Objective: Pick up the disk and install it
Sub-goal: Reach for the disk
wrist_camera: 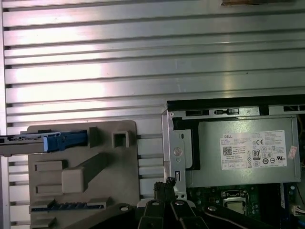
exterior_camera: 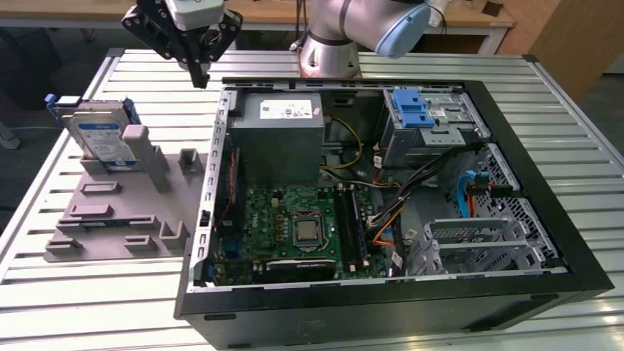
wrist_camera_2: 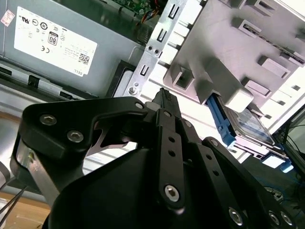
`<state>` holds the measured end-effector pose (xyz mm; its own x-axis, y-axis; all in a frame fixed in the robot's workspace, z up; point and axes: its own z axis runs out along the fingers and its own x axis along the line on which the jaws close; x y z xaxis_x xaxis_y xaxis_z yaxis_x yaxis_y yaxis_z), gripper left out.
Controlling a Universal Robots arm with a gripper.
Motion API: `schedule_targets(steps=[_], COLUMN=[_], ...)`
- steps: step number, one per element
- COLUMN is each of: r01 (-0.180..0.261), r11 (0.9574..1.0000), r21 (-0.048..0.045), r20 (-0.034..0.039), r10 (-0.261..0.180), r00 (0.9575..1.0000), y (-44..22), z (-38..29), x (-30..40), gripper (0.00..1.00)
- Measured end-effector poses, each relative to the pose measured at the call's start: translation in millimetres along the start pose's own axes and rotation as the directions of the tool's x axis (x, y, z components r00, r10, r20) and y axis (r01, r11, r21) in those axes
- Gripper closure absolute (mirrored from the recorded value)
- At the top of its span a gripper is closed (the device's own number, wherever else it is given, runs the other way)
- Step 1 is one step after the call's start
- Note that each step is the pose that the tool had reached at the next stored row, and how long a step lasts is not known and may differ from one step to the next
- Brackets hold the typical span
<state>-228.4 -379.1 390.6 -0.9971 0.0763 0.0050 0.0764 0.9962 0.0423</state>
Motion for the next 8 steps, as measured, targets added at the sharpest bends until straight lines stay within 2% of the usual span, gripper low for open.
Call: schedule_targets(steps=[8], r01=[0.0], r11=[1.0], r21=[0.0], r20=[0.0], r10=[0.0], r00=[1.0], y=[3.4], z=[0.7], x=[7.9], gripper=[0.89])
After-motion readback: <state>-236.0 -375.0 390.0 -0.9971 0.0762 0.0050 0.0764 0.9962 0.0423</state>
